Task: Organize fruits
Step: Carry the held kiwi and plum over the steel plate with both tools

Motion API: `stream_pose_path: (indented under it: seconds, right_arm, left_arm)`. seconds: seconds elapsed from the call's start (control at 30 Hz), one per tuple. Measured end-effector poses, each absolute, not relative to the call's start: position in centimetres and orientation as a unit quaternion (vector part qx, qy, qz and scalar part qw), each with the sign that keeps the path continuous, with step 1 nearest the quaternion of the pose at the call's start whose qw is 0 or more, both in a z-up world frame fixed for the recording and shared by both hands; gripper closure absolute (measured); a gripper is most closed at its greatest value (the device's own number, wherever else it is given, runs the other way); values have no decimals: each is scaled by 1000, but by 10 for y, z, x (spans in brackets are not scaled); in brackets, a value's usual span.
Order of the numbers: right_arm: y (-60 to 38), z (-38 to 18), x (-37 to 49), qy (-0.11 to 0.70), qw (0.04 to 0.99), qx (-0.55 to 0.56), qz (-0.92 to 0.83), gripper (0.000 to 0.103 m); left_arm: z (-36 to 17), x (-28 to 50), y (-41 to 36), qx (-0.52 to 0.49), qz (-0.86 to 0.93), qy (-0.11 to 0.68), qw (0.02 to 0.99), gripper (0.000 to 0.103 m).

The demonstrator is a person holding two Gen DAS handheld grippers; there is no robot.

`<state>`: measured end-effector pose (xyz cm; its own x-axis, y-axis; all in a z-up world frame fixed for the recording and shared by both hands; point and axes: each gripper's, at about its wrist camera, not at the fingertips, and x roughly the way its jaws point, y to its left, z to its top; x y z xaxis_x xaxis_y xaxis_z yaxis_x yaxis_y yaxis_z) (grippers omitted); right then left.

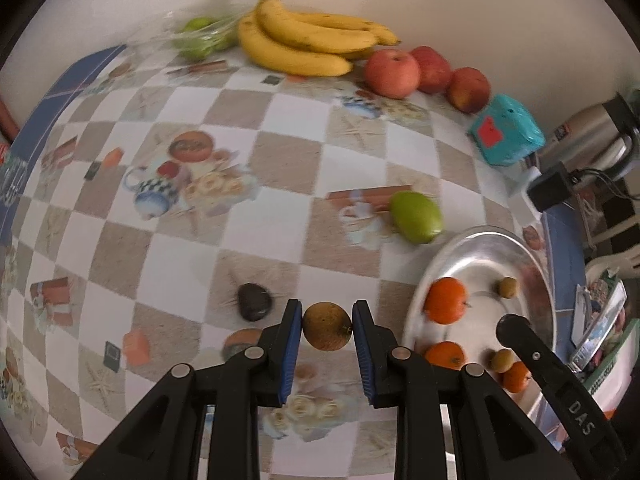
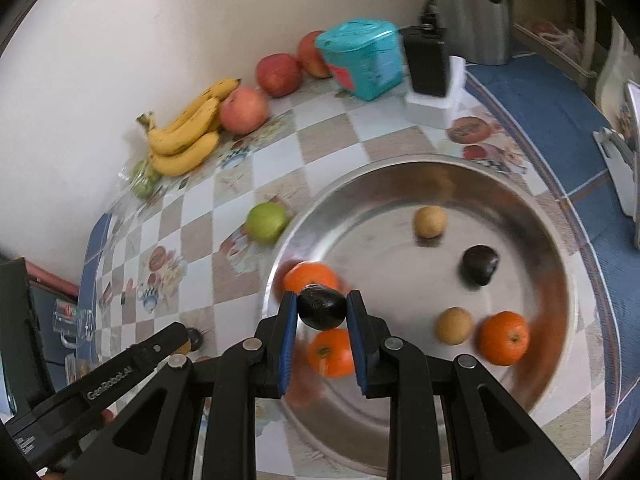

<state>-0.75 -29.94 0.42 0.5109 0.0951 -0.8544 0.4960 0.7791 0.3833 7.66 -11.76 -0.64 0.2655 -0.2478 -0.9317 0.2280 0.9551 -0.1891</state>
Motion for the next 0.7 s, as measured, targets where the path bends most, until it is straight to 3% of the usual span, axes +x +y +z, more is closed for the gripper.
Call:
stream_pose_path:
  seconds: [0.7]
  right_arm:
    - [-352, -18, -26, 475, 793, 335, -183, 77]
  left_arm:
    - [-17, 55, -206, 65, -244, 578, 776, 75]
